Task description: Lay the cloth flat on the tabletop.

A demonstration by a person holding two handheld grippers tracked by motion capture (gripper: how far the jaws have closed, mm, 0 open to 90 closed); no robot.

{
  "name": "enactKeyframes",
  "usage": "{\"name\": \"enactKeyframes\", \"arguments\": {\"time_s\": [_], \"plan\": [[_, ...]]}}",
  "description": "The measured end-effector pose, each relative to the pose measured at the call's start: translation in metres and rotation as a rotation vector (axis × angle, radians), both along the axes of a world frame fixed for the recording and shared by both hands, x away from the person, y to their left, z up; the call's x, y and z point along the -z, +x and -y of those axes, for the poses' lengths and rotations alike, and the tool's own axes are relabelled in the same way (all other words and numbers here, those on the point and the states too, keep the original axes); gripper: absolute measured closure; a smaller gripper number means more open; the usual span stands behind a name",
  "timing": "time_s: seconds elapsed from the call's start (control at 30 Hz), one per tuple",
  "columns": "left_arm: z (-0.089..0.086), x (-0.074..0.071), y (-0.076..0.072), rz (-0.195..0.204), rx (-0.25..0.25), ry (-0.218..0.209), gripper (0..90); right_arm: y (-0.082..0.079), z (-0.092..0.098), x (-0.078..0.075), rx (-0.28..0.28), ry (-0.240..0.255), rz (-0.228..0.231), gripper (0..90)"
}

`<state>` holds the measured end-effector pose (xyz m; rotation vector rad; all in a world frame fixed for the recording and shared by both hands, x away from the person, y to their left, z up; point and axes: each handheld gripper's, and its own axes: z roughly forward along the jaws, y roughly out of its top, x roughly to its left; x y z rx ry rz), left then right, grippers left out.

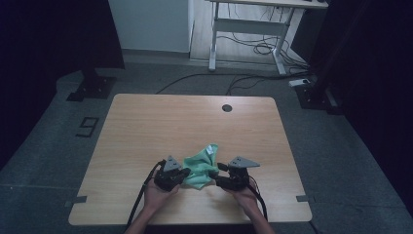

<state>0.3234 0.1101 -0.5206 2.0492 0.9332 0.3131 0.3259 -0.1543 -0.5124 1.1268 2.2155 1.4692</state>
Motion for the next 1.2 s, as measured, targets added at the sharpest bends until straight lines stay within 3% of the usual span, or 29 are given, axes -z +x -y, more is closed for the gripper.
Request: {"name": "enactKeyframes", "arguments": {"time_s": [0.23, 0.43, 0.57, 0.7, 0.77, 0.83, 1.07, 1.2], "plan": [[-0.001, 0.000, 0.001, -0.007, 0.007, -0.003, 88.5, 0.027, 0.011, -0.016, 0.067, -0.016, 0.028, 42.7], [-0.002, 0.000, 0.001, -0.008, 0.006, -0.004, 88.6, 0.054, 0.003, -0.011, 0.063, -0.033, 0.014, 42.4], [-0.004, 0.001, 0.002, -0.012, 0.005, -0.001, 88.6, 0.062, -0.009, -0.002, 0.054, -0.080, -0.007, 41.9], [-0.005, 0.001, 0.002, -0.012, 0.004, -0.002, 88.7, 0.066, -0.013, 0.004, 0.004, -0.053, -0.044, 65.3], [-0.006, 0.000, 0.002, -0.008, 0.002, -0.002, 88.7, 0.065, -0.014, 0.003, -0.007, -0.053, -0.035, 78.3], [-0.007, 0.000, 0.002, -0.006, -0.004, -0.003, 88.8, 0.062, -0.014, 0.000, -0.011, -0.059, -0.018, 85.4], [-0.013, -0.005, 0.000, 0.017, -0.019, -0.018, 88.9, 0.052, -0.005, -0.011, 0.003, -0.049, 0.032, 87.3], [-0.015, -0.018, -0.001, 0.046, -0.011, -0.012, 88.9, 0.042, 0.004, -0.020, 0.003, -0.060, 0.077, 87.6]]}}
